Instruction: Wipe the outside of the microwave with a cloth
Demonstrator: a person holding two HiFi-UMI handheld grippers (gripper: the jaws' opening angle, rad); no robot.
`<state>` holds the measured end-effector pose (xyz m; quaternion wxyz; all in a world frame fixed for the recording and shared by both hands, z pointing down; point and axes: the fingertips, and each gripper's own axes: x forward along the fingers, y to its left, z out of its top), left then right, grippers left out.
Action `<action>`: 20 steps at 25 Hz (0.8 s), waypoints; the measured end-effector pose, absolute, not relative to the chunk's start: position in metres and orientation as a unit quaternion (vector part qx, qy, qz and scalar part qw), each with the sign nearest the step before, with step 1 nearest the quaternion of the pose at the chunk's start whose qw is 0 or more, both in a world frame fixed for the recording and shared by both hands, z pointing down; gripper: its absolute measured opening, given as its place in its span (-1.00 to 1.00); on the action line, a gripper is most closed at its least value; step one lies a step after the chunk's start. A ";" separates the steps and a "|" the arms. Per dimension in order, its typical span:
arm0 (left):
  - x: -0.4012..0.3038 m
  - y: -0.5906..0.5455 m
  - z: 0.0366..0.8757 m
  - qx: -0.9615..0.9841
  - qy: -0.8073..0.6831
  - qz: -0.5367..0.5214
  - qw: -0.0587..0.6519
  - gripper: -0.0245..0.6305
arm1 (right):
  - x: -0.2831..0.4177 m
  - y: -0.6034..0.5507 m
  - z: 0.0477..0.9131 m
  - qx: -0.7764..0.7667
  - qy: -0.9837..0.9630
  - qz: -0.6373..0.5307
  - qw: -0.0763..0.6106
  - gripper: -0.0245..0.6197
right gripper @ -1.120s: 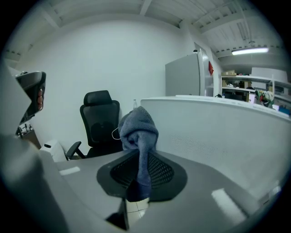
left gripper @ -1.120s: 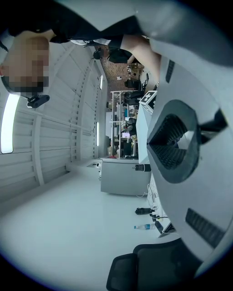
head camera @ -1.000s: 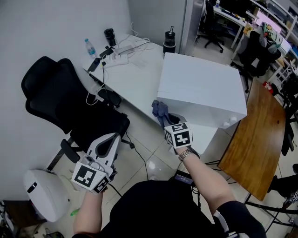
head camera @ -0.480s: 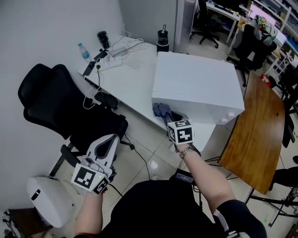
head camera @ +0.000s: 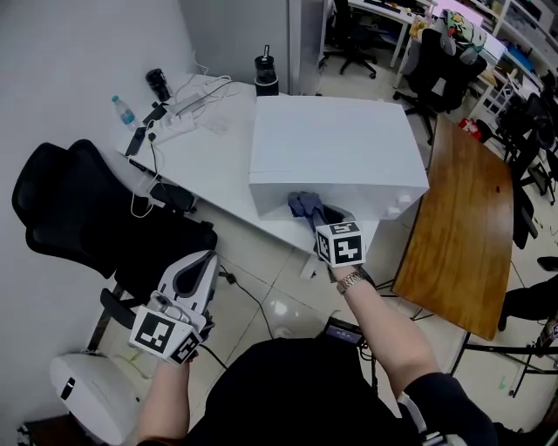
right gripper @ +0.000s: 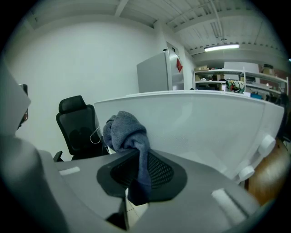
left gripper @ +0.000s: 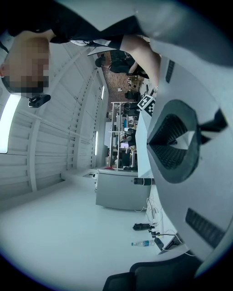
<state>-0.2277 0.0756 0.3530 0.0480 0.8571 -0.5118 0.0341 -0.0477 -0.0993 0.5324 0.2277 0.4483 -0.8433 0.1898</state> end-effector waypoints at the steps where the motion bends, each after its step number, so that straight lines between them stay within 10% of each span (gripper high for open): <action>1: -0.224 0.074 0.354 0.859 -0.509 0.034 0.049 -0.91 | -0.041 -0.100 0.533 0.453 -0.841 0.191 0.227 -0.76; 20: -0.114 0.050 0.355 0.882 -0.466 0.050 0.055 -0.91 | 0.128 -0.113 0.546 0.531 -0.787 0.228 0.218 -0.76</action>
